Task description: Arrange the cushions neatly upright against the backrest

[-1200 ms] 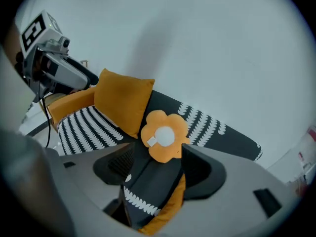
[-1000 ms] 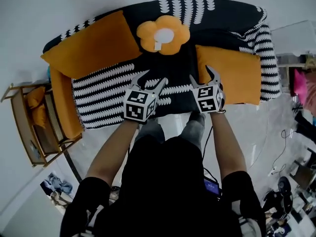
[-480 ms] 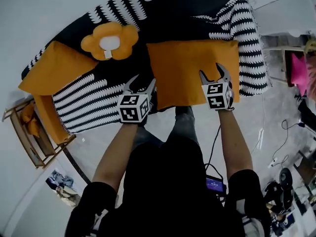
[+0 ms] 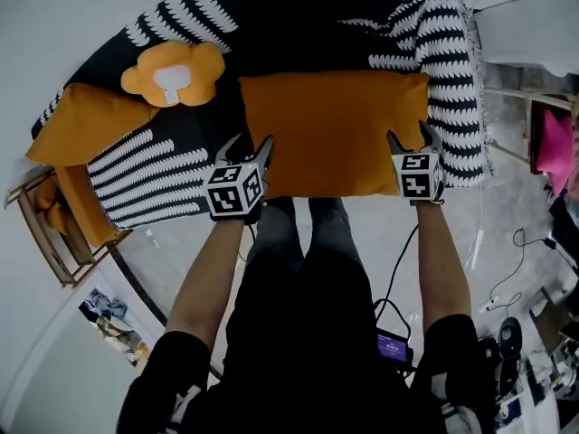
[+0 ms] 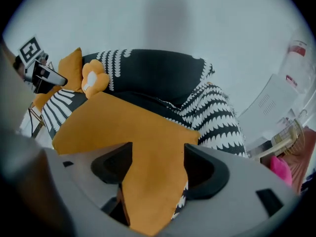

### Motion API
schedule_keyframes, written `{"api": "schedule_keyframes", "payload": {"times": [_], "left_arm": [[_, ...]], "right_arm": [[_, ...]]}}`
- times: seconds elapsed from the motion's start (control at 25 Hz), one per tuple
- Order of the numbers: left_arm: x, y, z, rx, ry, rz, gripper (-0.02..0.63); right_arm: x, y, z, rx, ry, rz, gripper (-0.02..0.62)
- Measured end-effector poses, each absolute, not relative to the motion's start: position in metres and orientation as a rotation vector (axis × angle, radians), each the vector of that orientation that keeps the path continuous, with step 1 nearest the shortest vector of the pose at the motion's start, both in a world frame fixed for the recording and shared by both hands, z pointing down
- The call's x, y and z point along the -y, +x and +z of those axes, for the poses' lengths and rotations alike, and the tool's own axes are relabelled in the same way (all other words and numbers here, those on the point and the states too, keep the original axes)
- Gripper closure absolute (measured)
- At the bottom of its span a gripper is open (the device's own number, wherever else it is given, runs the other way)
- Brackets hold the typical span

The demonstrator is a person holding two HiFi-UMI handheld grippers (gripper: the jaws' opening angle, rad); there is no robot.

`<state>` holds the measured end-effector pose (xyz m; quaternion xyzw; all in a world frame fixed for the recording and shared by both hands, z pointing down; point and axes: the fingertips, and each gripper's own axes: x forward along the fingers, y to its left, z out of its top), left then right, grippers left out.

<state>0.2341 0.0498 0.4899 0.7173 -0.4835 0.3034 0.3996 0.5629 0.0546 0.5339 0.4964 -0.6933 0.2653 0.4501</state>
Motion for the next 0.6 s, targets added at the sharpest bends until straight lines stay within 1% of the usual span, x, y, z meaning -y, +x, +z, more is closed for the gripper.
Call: {"api": "schedule_keyframes", "payload": {"times": [0.08,0.16,0.24,0.36,0.44,0.6], "left_arm": [[-0.05,0.232,0.507,1.221,1.784,0.794,0.327],[-0.049,0.231,0.525,1.219,1.762,0.823,0.316],[-0.05,0.23,0.543,1.217,1.742,0.851,0.299],[-0.048,0.226,0.569,1.218,1.704,0.88,0.255],[-0.049,0.22,0.588,1.226,1.654,0.874,0.241],[-0.051,0.212,0.625,1.196,1.561,0.825,0.181]], "right_arm": [[-0.054,0.584,0.549,1.682,1.242,0.679,0.253],[-0.055,0.605,0.566,1.659,1.282,0.747,0.235],[-0.058,0.621,0.583,1.645,1.359,0.929,0.213],[-0.06,0.632,0.606,1.607,1.458,1.196,0.181],[-0.062,0.636,0.618,1.589,1.483,1.258,0.151],[-0.065,0.639,0.635,1.601,1.495,1.338,0.103]]}}
